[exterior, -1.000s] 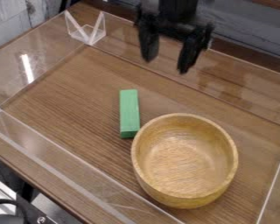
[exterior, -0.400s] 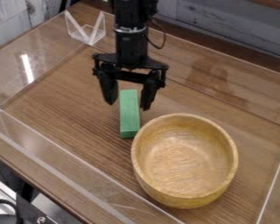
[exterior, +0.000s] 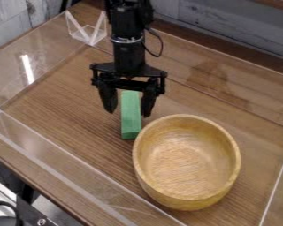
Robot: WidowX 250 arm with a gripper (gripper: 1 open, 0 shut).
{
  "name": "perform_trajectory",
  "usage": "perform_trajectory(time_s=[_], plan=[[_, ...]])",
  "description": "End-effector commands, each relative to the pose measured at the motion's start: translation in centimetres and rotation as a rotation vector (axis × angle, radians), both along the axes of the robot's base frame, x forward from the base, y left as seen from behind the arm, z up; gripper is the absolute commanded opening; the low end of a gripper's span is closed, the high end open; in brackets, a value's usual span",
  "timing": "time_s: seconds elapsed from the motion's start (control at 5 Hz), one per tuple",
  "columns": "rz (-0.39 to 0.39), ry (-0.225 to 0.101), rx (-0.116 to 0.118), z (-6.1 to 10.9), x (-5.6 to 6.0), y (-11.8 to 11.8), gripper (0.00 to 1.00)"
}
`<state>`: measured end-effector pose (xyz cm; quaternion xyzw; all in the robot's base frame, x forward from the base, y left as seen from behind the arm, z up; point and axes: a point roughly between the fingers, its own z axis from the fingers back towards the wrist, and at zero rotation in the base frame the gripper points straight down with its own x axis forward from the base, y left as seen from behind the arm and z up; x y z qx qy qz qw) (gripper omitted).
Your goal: Put the green block in the brown bowl
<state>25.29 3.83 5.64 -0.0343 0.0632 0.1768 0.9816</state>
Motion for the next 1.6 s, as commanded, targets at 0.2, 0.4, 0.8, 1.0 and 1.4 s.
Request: perform_trajectory(time_s=[0.2,0.4,0.8,1.0,1.4], plan=[[0.012,-0.077,0.005,1.1,0.6,-0.1,1.00],[0.011,-0.082,0.002,0.8,0.6,-0.2,1.00],[0.014,-0.090,-0.006,0.0,0.7,-0.3,1.00],[0.017,-0.092,-0.010,-0.2,0.7,-0.4,1.00],[0.021,-0.092,-0.015,-0.5,0.7,-0.4,1.00]])
